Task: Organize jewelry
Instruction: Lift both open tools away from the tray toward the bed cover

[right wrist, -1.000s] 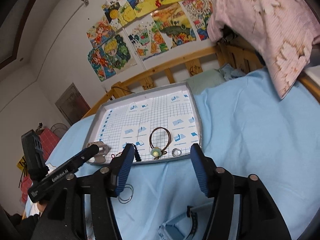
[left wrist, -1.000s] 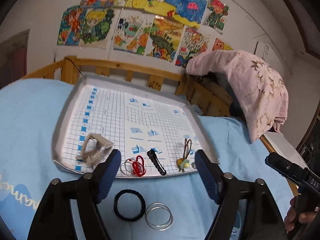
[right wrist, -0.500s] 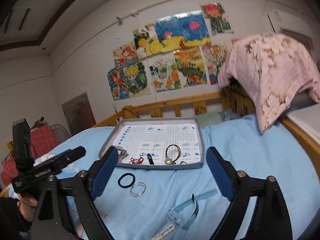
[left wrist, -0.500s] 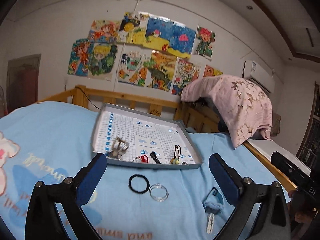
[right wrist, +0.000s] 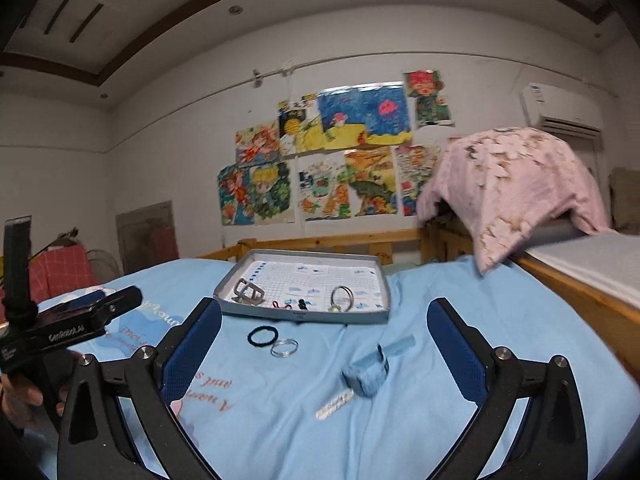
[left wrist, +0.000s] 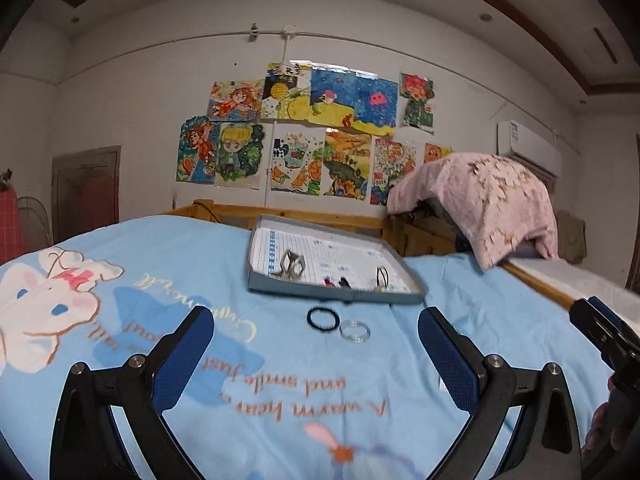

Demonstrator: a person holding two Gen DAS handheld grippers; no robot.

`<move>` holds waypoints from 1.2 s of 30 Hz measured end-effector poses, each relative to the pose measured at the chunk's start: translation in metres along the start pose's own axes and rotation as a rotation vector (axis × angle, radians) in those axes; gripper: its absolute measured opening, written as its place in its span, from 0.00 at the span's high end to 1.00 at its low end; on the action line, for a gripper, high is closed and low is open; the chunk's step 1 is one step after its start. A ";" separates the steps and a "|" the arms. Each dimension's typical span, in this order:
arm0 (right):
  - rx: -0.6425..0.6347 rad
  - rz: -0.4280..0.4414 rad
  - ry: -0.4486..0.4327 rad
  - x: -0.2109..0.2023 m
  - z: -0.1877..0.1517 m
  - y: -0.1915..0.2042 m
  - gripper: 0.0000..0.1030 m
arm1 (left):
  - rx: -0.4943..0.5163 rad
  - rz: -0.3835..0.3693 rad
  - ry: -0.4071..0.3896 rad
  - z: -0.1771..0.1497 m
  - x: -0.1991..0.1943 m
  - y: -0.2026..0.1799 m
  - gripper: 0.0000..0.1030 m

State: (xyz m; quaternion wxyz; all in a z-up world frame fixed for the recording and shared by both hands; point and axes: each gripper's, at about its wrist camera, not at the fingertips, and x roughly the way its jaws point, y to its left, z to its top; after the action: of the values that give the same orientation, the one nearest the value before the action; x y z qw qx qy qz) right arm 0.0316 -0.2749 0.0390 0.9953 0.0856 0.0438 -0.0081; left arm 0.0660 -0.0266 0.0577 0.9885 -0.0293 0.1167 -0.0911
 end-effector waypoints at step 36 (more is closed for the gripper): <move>-0.009 -0.052 0.174 0.014 -0.051 0.001 0.02 | 0.040 0.138 0.062 -0.069 -0.013 0.004 0.00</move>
State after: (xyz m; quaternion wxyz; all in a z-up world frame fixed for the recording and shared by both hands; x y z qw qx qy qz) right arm 0.0409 -0.2655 -0.0122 0.9876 0.0801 0.1324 -0.0264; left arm 0.0379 -0.0229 -0.0072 0.9888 0.0016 0.1473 -0.0258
